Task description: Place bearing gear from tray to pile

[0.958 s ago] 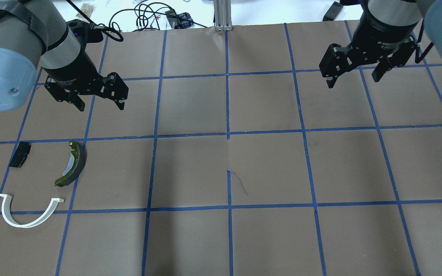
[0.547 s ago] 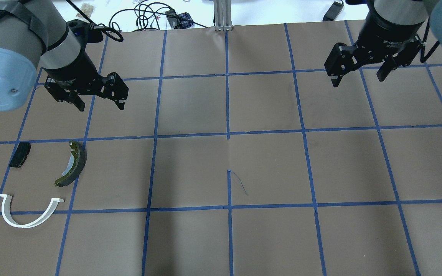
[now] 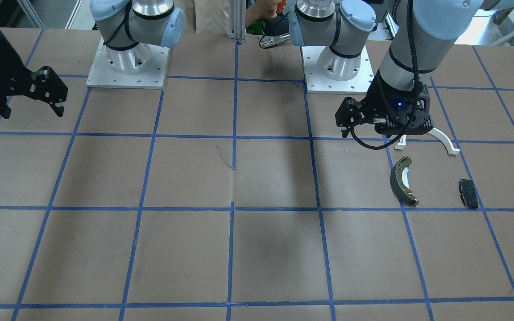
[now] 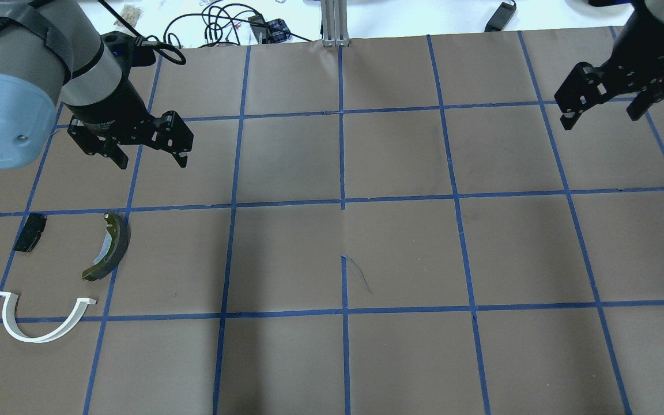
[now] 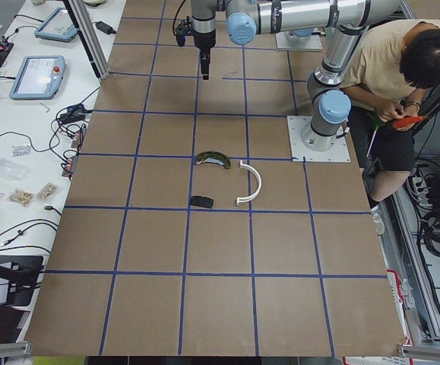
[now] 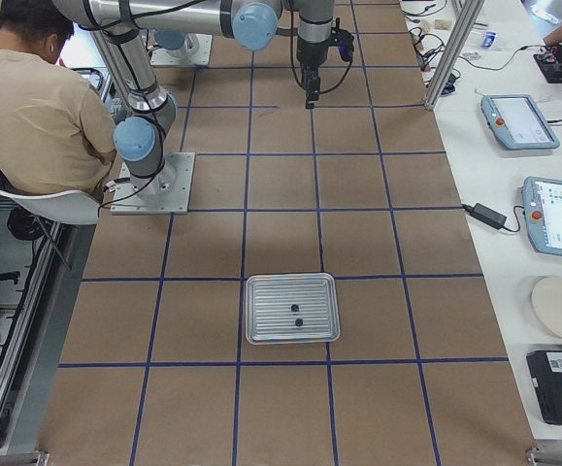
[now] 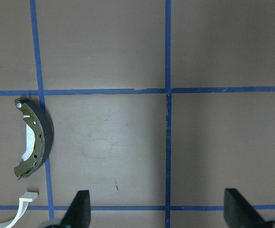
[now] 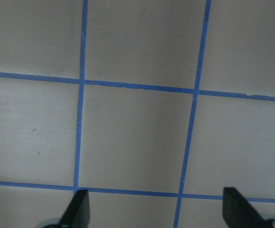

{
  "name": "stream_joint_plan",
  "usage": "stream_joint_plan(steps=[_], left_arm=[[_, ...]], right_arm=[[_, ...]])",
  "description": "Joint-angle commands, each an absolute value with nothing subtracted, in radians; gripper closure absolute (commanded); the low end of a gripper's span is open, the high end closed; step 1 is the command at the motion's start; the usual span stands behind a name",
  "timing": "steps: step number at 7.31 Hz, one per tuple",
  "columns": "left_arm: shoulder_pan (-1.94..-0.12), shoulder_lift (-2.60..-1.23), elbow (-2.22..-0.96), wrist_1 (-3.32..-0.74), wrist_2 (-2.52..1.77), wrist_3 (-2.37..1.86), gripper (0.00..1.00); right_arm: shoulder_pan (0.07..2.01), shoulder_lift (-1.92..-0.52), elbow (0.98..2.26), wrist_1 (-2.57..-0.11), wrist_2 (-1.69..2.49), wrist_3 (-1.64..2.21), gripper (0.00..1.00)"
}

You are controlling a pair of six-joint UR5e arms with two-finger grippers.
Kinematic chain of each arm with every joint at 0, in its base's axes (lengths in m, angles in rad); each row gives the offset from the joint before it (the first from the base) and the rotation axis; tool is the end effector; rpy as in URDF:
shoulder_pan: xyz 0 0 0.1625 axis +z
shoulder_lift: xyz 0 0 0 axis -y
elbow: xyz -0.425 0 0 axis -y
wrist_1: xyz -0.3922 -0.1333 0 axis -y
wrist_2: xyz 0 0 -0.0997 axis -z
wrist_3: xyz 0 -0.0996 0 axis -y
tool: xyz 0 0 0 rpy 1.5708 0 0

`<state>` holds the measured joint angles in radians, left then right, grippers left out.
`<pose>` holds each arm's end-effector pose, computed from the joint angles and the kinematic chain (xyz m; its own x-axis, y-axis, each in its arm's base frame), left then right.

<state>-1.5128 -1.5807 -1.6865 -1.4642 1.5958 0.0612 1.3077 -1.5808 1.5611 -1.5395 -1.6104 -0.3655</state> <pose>-0.1021 -0.4979 0.4369 -0.9997 0.0037 -0.0238 0.0032 0.9998 0.0205 -0.0016 -0.5033 0.4945 -0.9942 -0.1028 0.0328 -0.1020 0.9945 0.0250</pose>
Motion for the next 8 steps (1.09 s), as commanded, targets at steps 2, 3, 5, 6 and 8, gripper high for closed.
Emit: stream_joint_plan(steps=[2,3,5,6,8], left_arm=[[-1.513,-1.575,-1.690,-1.462,1.597,0.061,0.00],[-1.513,-1.575,-1.693,-1.463,1.595,0.061,0.00],[-1.513,-1.572,-1.701,-1.460,1.595,0.061,0.00],[-1.513,-1.574,-1.701,-1.460,1.594,0.061,0.00],[-1.514,-1.569,-1.701,-1.462,1.595,0.061,0.00]], right_arm=[[1.006,-1.528,1.568,-1.560,-1.606,-0.640,0.00],[0.909,-1.469,1.575,-1.659,-1.614,-0.713,0.00],[0.810,-1.332,1.586,-1.814,-1.675,-0.868,0.00],[0.748,-1.266,1.612,-1.886,-1.664,-0.941,0.01],[0.713,-1.163,1.643,-2.070,-1.667,-1.022,0.01]])
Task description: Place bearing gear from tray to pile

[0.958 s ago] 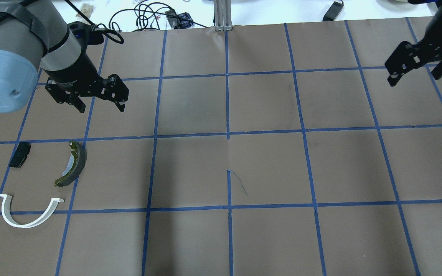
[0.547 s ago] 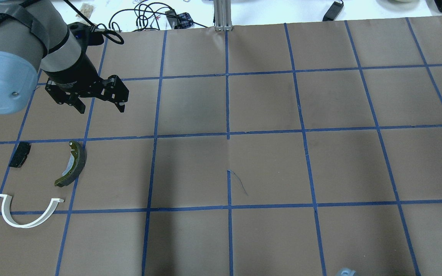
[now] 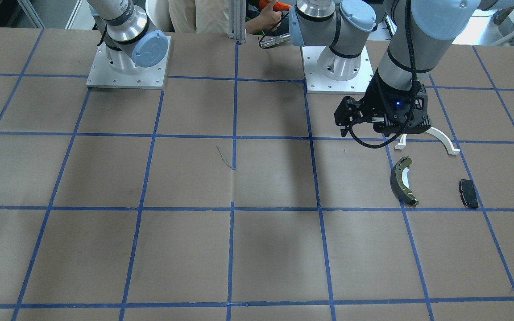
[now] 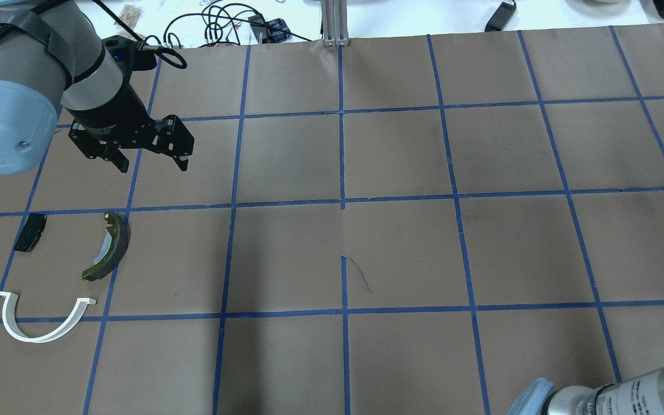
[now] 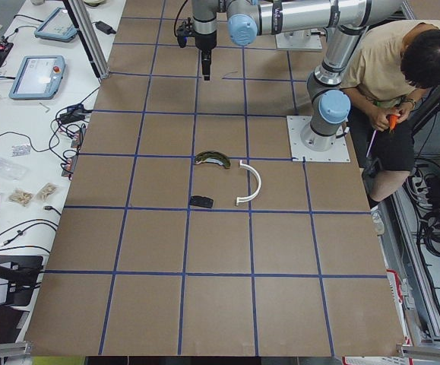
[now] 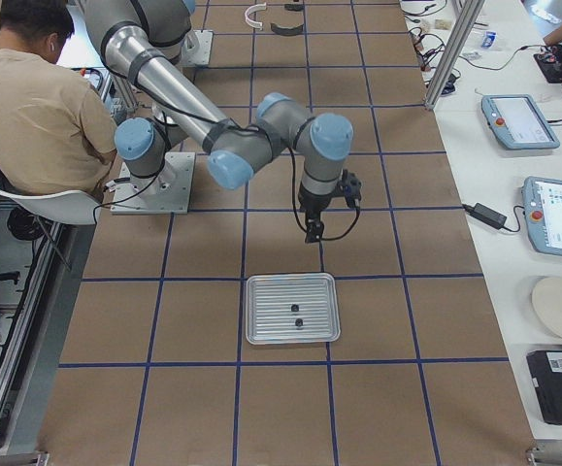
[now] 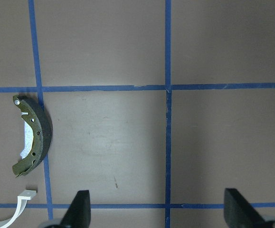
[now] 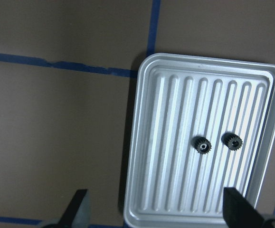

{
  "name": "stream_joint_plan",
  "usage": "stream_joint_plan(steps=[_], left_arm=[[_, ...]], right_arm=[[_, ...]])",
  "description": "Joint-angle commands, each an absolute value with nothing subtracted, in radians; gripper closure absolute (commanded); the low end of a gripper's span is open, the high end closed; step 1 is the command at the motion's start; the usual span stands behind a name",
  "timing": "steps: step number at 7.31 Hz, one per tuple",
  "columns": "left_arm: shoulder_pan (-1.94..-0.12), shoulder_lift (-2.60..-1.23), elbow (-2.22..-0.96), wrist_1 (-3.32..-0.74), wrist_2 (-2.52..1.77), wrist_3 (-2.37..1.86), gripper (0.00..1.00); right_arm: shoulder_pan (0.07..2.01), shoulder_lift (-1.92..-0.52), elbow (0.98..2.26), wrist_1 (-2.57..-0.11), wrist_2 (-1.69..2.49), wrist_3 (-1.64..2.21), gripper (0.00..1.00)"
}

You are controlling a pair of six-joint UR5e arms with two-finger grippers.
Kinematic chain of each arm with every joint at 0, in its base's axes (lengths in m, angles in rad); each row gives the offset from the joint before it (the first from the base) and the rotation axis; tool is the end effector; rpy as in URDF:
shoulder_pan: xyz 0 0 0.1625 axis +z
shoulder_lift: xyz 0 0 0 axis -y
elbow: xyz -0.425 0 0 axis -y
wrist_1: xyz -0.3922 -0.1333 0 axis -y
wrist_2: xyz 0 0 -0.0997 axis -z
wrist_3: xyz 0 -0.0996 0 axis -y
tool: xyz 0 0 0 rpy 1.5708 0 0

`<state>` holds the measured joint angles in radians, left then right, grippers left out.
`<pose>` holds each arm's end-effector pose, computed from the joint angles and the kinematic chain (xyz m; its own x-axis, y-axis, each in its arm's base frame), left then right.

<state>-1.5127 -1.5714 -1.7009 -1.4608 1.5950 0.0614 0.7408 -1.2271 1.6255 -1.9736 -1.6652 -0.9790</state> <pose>-0.1024 -0.4935 0.4348 -0.9997 0.0038 -0.0229 0.0033 0.9997 0.0222 -0.3627 -0.4996 0.3118 -0.9871 -0.1501 0.0562 -0.1457 0.9864 0.0758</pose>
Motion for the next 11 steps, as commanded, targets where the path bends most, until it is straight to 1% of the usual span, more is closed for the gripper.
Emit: stream_joint_plan(steps=[1,2,3,4,5,7,11], left_arm=[[-1.513,-1.571,-1.701,-1.462,1.595,0.061,0.00],[-1.513,-1.571,-1.701,-1.460,1.595,0.061,0.00],[-1.513,-1.572,-1.701,-1.460,1.595,0.061,0.00],[-1.513,-1.571,-1.701,-1.462,1.595,0.061,0.00],[-1.513,-1.568,-1.703,-1.462,1.595,0.061,0.00],[-1.513,-1.568,-1.701,-1.462,1.595,0.061,0.00],[-1.513,-1.566,-1.703,-1.463,1.595,0.061,0.00]], right_arm=[[0.675,-1.114,1.643,-2.098,-1.658,-1.029,0.05],[0.658,-1.064,1.643,-2.150,-1.660,-1.064,0.07],[0.650,-1.051,1.644,-2.157,-1.661,-1.103,0.11],[0.649,-1.049,1.649,-2.157,-1.661,-1.107,0.17],[0.646,-1.048,1.654,-2.158,-1.664,-1.103,0.26],[0.646,-1.042,1.651,-2.172,-1.661,-1.095,0.37],[0.646,-1.011,1.649,-2.214,-1.667,-1.095,0.37]])
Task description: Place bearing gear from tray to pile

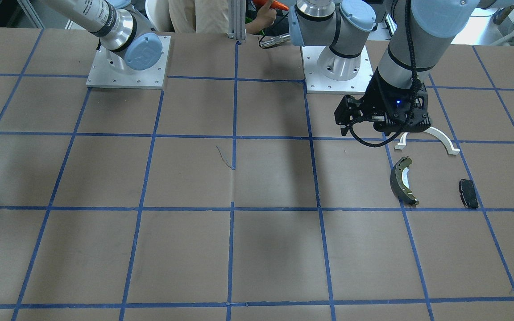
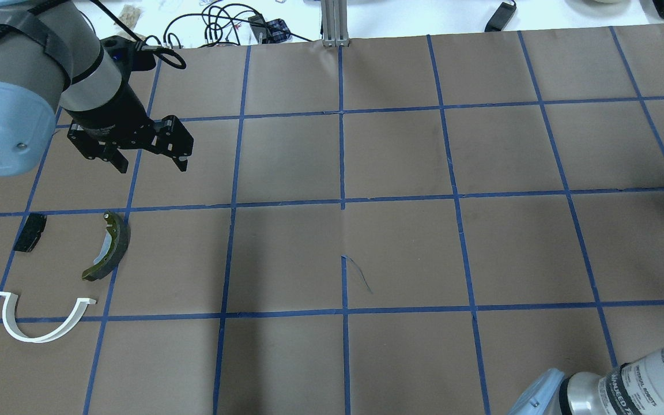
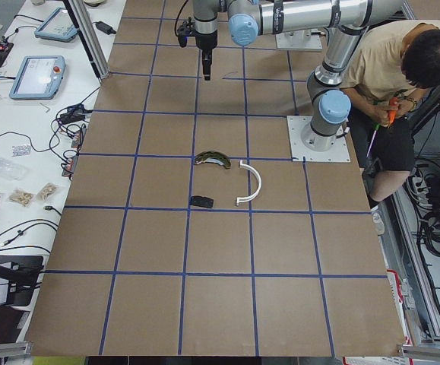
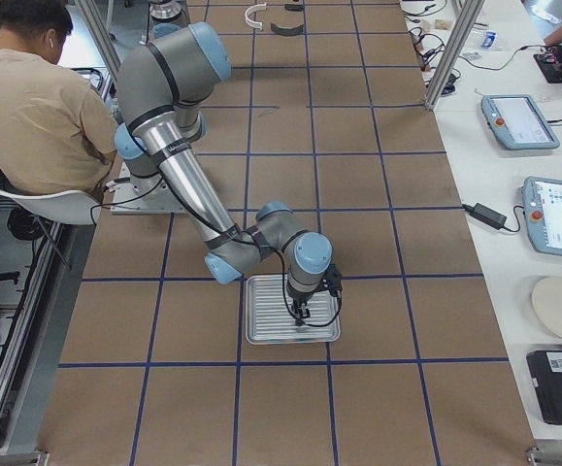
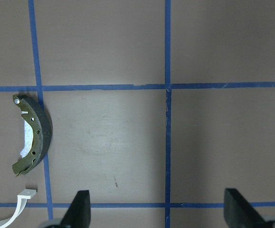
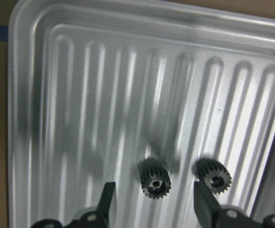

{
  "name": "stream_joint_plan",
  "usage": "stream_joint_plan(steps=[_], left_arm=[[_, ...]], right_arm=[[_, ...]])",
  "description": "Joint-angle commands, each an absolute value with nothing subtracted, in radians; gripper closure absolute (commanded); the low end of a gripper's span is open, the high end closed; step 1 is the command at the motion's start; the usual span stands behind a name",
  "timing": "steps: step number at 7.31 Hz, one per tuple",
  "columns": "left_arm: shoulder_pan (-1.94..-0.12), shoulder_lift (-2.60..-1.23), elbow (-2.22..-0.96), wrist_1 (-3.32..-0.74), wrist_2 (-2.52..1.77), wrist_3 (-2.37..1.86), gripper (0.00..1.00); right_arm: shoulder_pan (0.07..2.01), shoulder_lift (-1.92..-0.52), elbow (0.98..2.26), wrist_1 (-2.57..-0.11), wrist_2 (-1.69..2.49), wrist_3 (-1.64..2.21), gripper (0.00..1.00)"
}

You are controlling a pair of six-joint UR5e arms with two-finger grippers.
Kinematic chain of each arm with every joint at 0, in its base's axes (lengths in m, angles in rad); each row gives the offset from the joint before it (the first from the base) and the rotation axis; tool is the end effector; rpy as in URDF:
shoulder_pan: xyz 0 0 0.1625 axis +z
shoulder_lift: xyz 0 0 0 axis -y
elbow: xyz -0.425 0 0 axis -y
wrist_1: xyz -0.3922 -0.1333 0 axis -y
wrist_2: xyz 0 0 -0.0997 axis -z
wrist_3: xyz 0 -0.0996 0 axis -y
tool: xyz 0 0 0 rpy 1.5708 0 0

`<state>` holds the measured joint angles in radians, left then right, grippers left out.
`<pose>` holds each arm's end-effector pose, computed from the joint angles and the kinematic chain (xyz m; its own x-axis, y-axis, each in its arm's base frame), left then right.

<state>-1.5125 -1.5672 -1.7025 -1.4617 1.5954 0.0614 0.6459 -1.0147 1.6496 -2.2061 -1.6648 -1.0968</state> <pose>-0.1024 -0.4920 0.4359 -0.9997 0.0036 -0.0234 0.0031 0.9998 0.0205 -0.4364 -0.4841 0.1917 -0.9840 -0.1727 0.0432 -0.1687 0.9821 0.0833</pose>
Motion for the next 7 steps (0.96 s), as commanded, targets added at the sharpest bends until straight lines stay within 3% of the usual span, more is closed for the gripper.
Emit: stream_joint_plan(steps=[1,2,6,7], left_arm=[[-1.513,-1.568,-1.703,-1.463,1.595,0.061,0.00],[-1.513,-1.568,-1.703,-1.462,1.595,0.061,0.00],[-1.513,-1.566,-1.703,-1.465,1.595,0.061,0.00],[-1.513,-1.566,-1.703,-1.462,1.595,0.061,0.00]], right_arm=[[0.646,-1.009,1.649,-2.214,-1.667,-1.095,0.40],[0.646,-1.008,1.652,-2.214,-1.675,-1.095,0.48],[0.646,-1.000,1.651,-2.223,-1.669,-1.103,0.63],[0.646,-1.000,1.651,-2.223,-1.670,-1.104,0.73]])
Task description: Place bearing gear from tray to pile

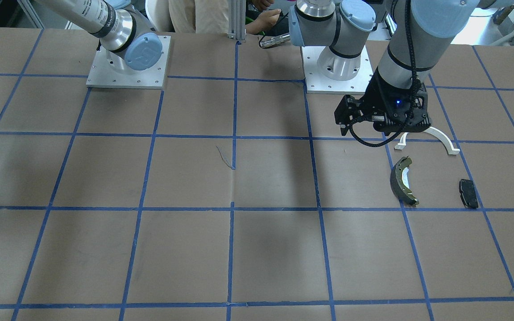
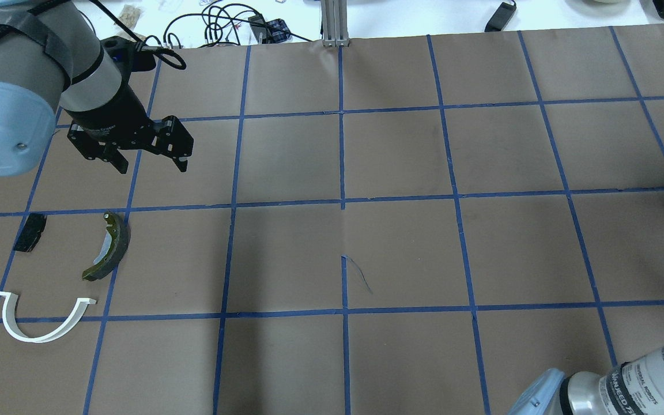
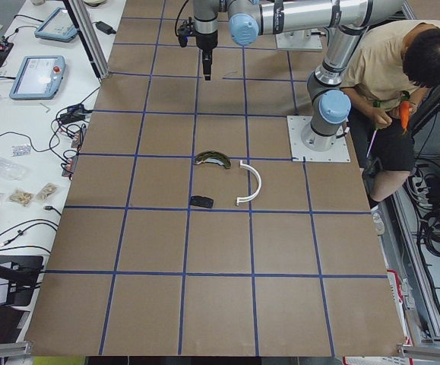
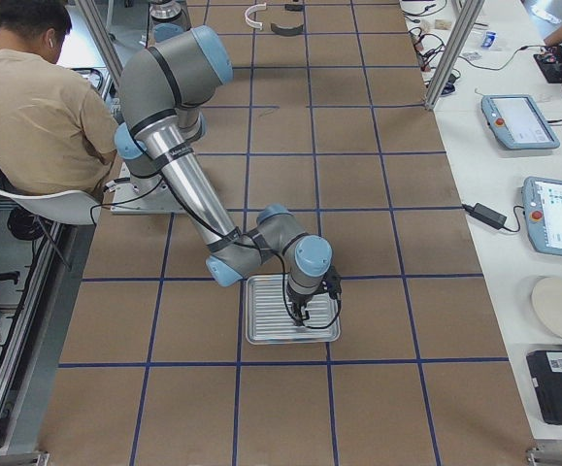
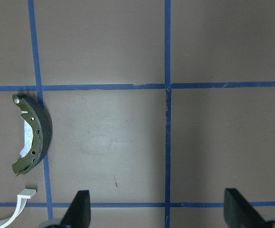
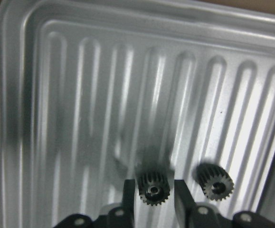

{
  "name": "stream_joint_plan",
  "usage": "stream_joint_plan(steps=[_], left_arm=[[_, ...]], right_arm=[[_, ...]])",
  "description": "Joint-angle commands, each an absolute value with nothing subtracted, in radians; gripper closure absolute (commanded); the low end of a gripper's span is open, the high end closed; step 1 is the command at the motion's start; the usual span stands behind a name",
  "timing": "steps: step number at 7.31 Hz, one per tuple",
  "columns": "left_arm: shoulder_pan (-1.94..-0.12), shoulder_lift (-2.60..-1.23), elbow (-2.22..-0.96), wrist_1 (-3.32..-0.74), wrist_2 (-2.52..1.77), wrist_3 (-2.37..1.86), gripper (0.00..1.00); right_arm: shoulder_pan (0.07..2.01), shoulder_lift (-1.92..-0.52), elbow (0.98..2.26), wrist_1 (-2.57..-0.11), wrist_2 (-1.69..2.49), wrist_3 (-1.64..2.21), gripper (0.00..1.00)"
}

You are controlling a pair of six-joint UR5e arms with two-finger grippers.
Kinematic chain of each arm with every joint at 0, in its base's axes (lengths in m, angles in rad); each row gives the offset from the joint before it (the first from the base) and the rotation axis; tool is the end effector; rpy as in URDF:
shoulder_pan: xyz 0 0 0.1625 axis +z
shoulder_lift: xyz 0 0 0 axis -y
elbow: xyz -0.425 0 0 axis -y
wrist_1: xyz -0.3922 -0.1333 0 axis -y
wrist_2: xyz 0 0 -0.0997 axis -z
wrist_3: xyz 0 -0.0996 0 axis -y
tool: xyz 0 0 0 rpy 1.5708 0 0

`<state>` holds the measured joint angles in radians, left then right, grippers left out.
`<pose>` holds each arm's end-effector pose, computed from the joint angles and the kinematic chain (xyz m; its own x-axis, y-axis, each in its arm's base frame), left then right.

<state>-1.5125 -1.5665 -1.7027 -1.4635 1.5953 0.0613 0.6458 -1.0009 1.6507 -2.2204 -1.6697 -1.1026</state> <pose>-0.1024 -0.4916 0.4360 -0.9997 0.0035 -0.0232 0.0030 0.9998 0.0218 -0.4378 -0.4845 0.1839 -0.9829 -0.1784 0.0444 -0.1741 0.9808 0.0882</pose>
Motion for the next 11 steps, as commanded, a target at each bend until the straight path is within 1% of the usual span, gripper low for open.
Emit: stream_joint_plan(steps=[1,2,3,5,6,7,8,9,11], left_arm=[[-1.513,-1.568,-1.703,-1.460,1.594,0.061,0.00],[-1.513,-1.568,-1.703,-1.460,1.594,0.061,0.00],[-1.513,-1.566,-1.703,-1.462,1.595,0.061,0.00],[-1.513,-1.566,-1.703,-1.463,1.595,0.061,0.00],[-1.513,-1.566,-1.703,-1.462,1.594,0.061,0.00],[-1.513,-1.568,-1.703,-1.460,1.594,0.061,0.00],[-1.513,-1.566,-1.703,-1.462,1.594,0.061,0.00],[-1.513,-1.566,-1.703,-1.463,1.595,0.061,0.00],[-1.513,-1.566,-1.703,-1.463,1.595,0.061,0.00]], right_arm=[[0.646,-1.000,1.652,-2.221,-1.671,-1.106,0.81],[0.646,-1.000,1.652,-2.221,-1.671,-1.109,0.88],[0.646,-1.002,1.651,-2.221,-1.671,-1.108,0.92],[0.650,-1.020,1.644,-2.212,-1.669,-1.091,0.93],[0.678,-1.037,1.655,-2.192,-1.661,-1.018,0.93],[0.762,-1.084,1.669,-2.143,-1.661,-0.970,0.94],[0.847,-1.130,1.677,-2.079,-1.652,-0.834,0.95],[0.967,-1.176,1.677,-2.018,-1.616,-0.699,0.95],[1.258,-1.207,1.675,-2.005,-1.577,-0.355,0.95]])
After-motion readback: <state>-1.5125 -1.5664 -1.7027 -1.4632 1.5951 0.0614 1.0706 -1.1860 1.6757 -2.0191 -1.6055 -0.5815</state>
